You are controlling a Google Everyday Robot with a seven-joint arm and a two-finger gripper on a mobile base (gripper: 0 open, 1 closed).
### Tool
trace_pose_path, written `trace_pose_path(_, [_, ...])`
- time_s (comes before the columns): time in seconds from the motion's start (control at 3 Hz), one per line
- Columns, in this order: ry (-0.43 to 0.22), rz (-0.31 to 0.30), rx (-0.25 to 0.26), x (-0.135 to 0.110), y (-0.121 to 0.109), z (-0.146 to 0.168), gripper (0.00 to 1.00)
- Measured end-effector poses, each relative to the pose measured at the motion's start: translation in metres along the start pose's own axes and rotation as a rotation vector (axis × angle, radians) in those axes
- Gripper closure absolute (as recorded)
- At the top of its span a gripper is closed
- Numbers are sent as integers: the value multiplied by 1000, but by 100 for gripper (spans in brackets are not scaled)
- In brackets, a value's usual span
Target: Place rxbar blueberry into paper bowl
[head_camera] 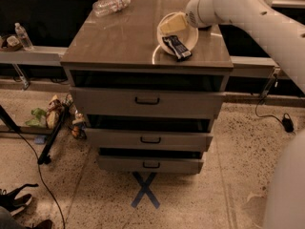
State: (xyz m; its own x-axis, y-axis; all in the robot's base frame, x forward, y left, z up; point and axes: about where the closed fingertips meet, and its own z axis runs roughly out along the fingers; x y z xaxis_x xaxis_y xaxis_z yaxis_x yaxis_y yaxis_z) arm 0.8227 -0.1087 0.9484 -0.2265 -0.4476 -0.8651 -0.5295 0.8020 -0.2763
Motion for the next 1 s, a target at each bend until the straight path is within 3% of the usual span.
trace_pose_path(0.67, [43,92,151,47,-18,-98,0])
trace_pose_path(1.0, [53,93,135,52,-12,-89,0])
